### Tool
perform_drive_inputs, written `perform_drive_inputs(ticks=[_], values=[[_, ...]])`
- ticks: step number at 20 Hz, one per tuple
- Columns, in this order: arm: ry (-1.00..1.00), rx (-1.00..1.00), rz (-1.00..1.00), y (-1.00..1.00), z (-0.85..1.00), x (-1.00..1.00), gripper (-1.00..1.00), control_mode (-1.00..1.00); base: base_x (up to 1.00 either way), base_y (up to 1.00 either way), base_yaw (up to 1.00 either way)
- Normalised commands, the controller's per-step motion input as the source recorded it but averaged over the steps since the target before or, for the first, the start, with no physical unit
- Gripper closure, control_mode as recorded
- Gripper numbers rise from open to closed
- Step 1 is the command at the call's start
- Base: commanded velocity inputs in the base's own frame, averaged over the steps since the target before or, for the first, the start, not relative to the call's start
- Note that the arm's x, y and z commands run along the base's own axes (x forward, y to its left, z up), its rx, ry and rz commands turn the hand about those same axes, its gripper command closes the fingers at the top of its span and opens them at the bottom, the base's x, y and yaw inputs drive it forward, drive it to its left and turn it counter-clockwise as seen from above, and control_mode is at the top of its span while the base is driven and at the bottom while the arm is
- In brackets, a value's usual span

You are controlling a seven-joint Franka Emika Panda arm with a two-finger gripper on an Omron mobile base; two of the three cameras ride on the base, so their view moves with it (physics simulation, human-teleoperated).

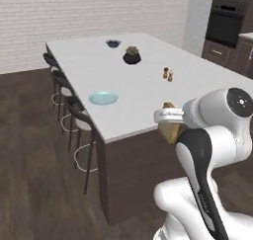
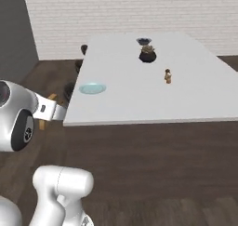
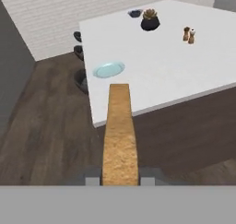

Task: Start the toaster. Once the lever pops up, take the bread to the plate on the dining counter.

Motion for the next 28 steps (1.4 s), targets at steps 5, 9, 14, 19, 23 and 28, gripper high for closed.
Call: perform_drive_inputs(ticks=[5,9,14,19,23,28], values=[[0.00,0.00,0.00,0.00,0.00,0.00,1.00,1.00,0.09,1.00,-0.15],[0.00,0.00,0.00,0.00,0.00,0.00,1.00,1.00,0.32,1.00,-0.18],[0.00,0.00,0.00,0.00,0.00,0.00,1.00,1.00,0.99,1.00,-0.37],[0.00,0.00,0.00,0.00,0.00,0.00,1.00,1.00,0.73,0.83,-0.69],[0.00,0.00,0.00,0.00,0.00,0.00,1.00,1.00,0.18,0.90,-0.70],[0.00,0.00,0.00,0.00,0.00,0.00,1.00,1.00,0.51,0.75,-0.75]])
